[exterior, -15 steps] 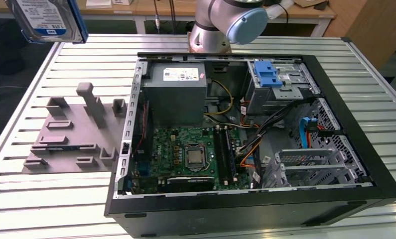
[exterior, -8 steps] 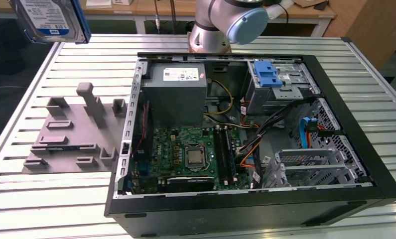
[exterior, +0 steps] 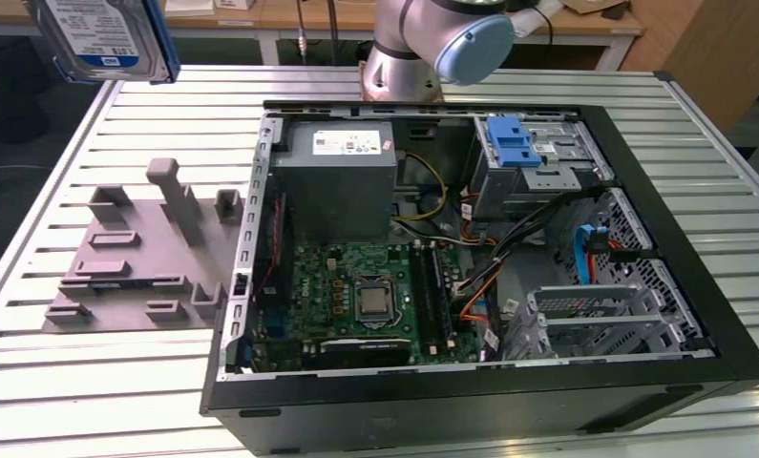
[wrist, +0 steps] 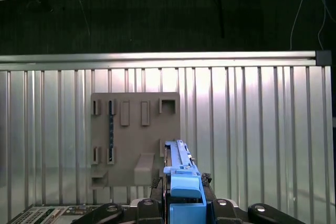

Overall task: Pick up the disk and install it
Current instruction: 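Pick up the disk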

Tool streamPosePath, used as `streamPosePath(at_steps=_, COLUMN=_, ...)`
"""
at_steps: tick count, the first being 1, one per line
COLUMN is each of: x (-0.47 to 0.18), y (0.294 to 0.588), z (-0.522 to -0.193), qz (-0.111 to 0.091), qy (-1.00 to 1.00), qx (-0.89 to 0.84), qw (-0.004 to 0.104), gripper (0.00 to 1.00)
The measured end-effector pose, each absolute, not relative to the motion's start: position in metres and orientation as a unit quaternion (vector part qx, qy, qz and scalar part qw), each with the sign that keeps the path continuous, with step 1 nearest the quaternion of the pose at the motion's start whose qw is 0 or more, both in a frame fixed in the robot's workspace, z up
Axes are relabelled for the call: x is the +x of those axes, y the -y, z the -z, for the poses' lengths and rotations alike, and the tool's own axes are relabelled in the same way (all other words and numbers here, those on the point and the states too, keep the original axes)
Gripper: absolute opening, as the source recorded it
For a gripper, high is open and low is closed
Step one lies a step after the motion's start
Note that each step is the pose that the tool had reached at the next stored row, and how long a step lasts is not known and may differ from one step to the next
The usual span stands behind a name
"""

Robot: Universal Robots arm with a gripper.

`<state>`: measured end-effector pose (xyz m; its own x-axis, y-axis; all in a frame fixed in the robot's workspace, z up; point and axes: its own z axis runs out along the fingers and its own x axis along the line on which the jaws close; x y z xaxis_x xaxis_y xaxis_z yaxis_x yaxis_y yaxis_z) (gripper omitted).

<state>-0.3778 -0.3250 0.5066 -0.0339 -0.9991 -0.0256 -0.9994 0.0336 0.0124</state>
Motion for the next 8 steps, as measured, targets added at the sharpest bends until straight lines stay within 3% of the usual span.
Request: streamPosePath(at_steps=8, x=-0.3713, y=0.325, z=-0.5065, qz=-0.013, qy=-0.719, qx=-0.695, qw=0.005, gripper=0.36)
